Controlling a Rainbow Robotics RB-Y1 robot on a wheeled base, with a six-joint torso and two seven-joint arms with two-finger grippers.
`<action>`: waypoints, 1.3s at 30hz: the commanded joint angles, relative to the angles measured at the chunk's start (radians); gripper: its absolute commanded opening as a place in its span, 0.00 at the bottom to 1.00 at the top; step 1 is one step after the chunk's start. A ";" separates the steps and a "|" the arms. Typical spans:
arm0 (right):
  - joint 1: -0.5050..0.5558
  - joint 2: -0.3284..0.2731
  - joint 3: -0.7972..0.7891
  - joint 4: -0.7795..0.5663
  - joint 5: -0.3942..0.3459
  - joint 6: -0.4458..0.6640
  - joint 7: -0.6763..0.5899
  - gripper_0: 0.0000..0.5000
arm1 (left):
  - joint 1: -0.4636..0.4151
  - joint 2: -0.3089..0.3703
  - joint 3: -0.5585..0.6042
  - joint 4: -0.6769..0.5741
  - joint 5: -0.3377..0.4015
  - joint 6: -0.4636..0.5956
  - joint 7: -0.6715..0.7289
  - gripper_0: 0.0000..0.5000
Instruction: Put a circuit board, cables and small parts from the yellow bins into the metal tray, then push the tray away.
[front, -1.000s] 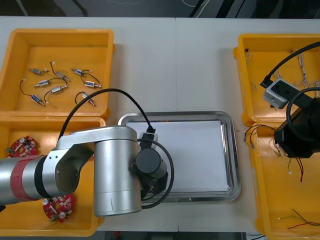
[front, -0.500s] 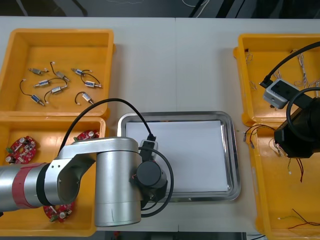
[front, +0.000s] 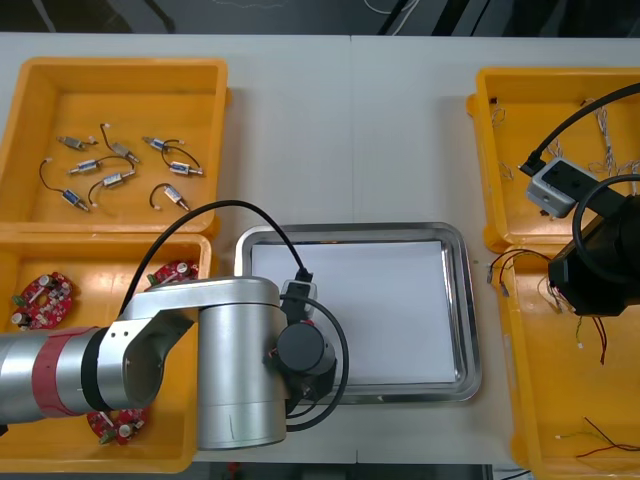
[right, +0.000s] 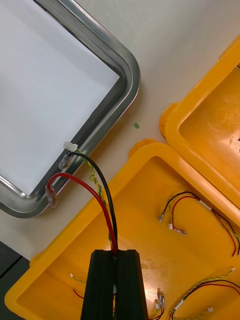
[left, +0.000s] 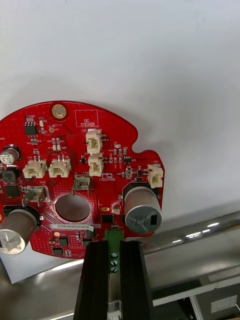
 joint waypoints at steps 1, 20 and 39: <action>-0.023 -0.031 0.010 -0.022 0.006 0.005 0.019 0.00 | 0.017 -0.034 -0.016 0.000 -0.014 -0.016 0.082 0.00; -0.023 -0.031 0.008 -0.026 0.005 0.008 0.020 0.00 | 0.018 -0.035 -0.016 -0.004 -0.016 -0.020 0.105 1.00; -0.095 0.011 0.126 -0.063 0.011 -0.010 0.036 0.00 | 0.017 0.022 0.193 -0.128 0.066 0.127 0.093 1.00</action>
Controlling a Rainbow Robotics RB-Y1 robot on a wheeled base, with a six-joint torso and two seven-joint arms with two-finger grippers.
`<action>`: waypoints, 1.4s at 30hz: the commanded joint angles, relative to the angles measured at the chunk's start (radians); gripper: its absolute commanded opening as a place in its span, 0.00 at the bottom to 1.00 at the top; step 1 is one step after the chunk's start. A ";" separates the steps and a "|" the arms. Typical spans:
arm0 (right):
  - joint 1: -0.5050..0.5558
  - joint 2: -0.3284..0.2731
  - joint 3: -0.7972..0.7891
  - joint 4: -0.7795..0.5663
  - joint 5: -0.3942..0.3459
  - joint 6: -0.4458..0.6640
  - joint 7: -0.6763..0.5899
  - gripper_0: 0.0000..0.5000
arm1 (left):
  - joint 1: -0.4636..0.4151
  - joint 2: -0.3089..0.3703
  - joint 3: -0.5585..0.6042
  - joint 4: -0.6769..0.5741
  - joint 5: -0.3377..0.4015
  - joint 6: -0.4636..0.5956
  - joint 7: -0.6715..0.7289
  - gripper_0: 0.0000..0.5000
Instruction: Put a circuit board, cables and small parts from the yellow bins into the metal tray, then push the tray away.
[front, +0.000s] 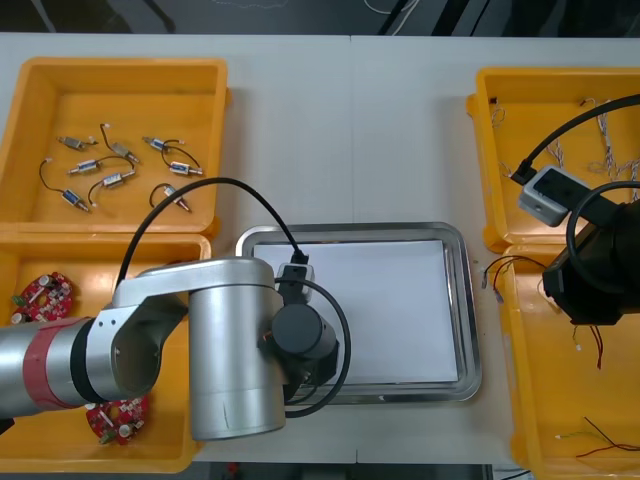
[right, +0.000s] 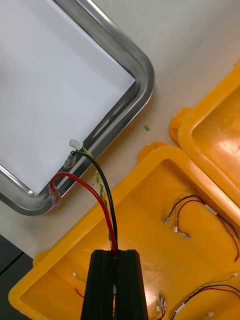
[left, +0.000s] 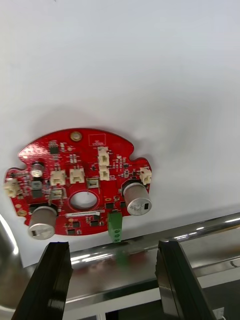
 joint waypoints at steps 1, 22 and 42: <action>-0.115 0.022 0.140 -0.027 0.021 -0.009 0.036 0.00 | 0.018 0.032 0.137 -0.084 0.069 0.078 0.059 1.00; -0.367 0.323 0.568 0.064 0.248 -0.014 0.104 0.00 | 0.021 0.190 0.591 -0.106 0.336 0.302 -0.065 1.00; -0.373 0.414 0.777 0.279 0.369 -0.124 0.469 0.00 | 0.038 0.259 0.928 0.141 0.312 0.302 -0.158 1.00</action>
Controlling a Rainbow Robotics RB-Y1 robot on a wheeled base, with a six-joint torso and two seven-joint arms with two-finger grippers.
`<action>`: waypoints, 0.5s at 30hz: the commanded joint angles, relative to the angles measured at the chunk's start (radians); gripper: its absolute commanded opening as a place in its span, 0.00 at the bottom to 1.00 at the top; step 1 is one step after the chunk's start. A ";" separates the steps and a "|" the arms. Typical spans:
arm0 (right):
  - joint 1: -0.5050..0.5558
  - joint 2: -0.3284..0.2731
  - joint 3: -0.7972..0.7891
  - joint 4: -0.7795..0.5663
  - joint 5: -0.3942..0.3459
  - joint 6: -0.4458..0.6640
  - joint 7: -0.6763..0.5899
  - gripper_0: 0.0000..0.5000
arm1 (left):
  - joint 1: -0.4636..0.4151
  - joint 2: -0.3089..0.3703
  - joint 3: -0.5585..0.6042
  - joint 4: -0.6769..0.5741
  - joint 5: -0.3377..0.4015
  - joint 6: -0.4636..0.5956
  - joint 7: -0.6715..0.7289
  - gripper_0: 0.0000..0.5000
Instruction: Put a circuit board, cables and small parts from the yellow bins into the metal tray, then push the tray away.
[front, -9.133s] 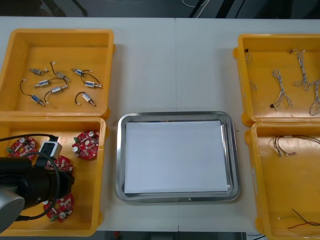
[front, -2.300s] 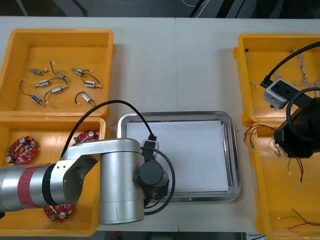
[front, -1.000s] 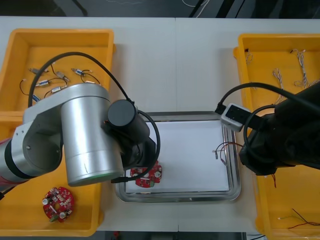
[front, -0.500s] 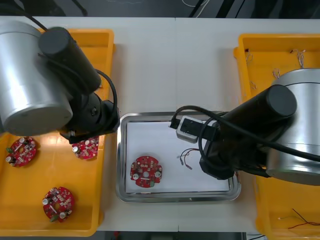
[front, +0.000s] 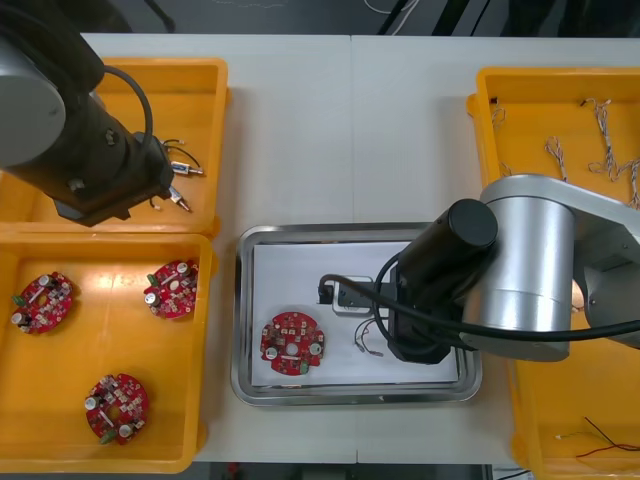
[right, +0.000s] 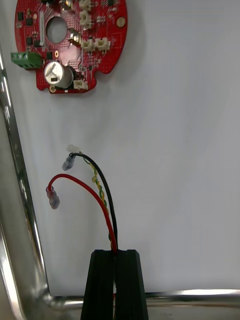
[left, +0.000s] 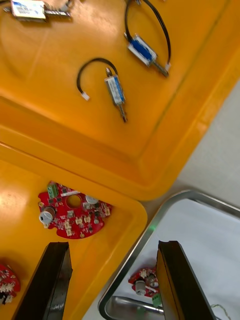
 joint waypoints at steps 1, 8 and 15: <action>-0.031 0.031 0.077 0.011 0.036 -0.026 0.015 0.00 | 0.010 0.064 0.078 0.057 -0.019 0.008 -0.106 1.00; 0.006 0.090 0.097 0.080 0.094 -0.026 0.013 0.00 | 0.010 0.073 0.112 0.182 -0.083 0.008 -0.281 1.00; 0.031 0.119 0.097 0.114 0.151 -0.026 0.010 0.00 | 0.010 0.073 0.175 0.277 -0.101 0.008 -0.412 1.00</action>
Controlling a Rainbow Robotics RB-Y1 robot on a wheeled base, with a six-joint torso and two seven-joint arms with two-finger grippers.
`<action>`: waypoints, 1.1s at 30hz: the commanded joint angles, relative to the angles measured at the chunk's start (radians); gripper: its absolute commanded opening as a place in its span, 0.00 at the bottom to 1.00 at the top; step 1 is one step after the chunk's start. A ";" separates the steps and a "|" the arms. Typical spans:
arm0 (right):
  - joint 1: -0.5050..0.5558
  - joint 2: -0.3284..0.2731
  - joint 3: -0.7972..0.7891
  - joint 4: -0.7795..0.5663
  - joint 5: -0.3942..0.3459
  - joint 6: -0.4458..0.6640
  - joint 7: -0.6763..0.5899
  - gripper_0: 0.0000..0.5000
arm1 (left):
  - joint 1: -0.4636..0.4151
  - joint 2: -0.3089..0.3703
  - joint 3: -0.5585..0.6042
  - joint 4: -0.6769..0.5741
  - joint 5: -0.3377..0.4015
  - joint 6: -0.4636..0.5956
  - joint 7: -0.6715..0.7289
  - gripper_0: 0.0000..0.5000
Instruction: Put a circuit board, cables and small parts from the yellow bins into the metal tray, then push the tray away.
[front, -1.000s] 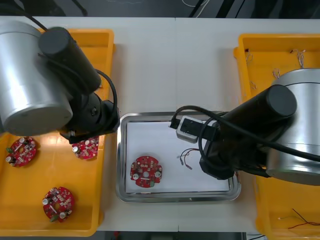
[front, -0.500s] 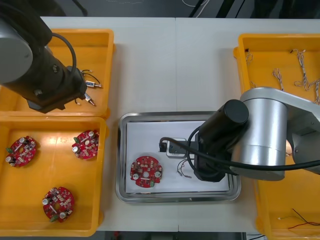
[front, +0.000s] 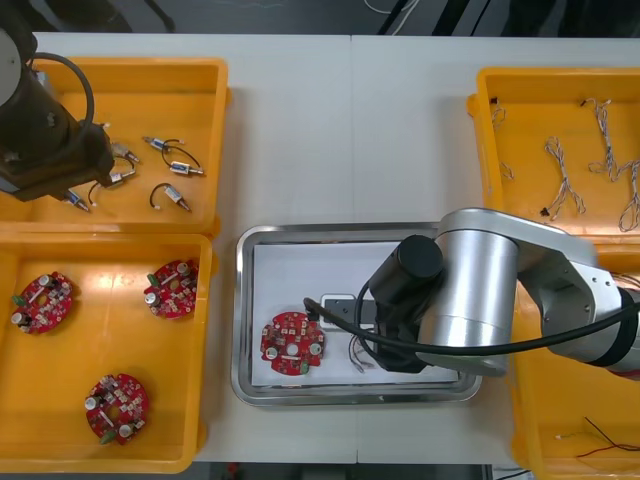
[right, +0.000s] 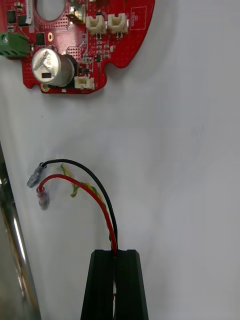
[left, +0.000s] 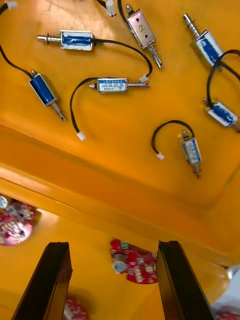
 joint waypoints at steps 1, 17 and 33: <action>0.029 0.026 0.004 -0.003 0.030 -0.009 0.007 0.00 | 0.008 0.044 0.084 0.047 -0.023 0.008 -0.038 1.00; 0.056 0.029 0.004 -0.023 0.076 -0.008 -0.014 1.00 | 0.007 0.044 0.151 0.188 -0.118 -0.087 -0.234 1.00; 0.056 0.019 -0.194 -0.117 -0.029 0.130 -0.040 1.00 | 0.005 0.038 0.150 0.340 -0.151 -0.269 -0.392 1.00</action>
